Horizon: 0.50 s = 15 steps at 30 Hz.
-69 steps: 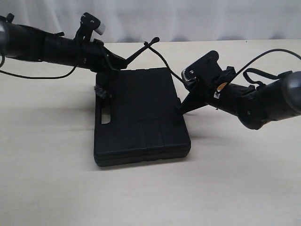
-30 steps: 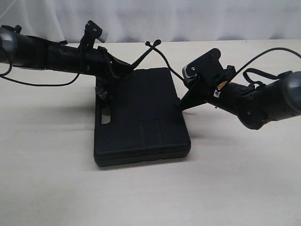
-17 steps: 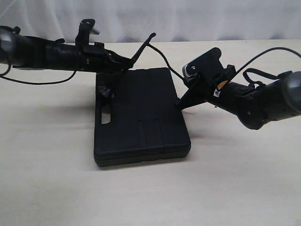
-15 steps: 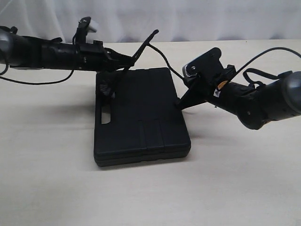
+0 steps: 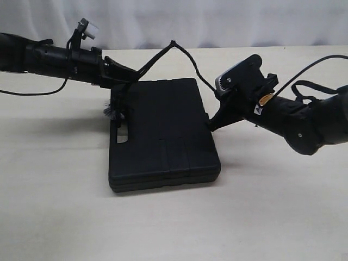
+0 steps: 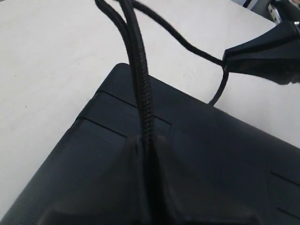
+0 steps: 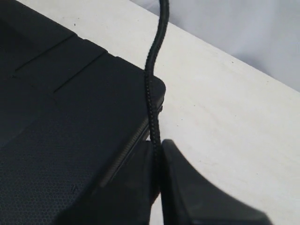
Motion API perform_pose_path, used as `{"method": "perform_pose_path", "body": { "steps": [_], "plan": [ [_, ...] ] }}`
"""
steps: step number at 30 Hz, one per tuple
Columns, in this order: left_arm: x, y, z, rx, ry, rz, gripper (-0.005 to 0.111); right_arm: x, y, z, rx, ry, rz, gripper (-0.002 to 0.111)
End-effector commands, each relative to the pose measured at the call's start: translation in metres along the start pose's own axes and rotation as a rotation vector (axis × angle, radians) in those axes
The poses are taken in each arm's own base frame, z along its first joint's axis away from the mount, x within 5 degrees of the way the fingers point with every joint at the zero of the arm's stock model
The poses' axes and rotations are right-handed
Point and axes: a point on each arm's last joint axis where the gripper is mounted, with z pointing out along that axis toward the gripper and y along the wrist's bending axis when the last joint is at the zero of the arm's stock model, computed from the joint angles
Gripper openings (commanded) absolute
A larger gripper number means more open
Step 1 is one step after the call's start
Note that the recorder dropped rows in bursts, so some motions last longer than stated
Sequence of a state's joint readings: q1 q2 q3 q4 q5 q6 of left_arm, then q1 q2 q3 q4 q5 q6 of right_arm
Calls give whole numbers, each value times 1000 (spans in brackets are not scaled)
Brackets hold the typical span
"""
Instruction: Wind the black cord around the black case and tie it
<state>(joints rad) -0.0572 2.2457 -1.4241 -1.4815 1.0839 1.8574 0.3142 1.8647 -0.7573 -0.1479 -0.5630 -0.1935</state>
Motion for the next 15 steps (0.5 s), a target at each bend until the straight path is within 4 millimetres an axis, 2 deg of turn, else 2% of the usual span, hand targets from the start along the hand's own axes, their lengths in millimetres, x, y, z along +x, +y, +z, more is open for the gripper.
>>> {"method": "perform_pose_path", "body": {
  "steps": [1, 15],
  "plan": [
    [-2, -1, 0, 4, 6, 45, 0, 0, 8, -6, -78, 0, -116, 4],
    [-5, 5, 0, -63, -27, 17, 0, 2, 8, -6, -83, 19, -93, 4]
  ]
}}
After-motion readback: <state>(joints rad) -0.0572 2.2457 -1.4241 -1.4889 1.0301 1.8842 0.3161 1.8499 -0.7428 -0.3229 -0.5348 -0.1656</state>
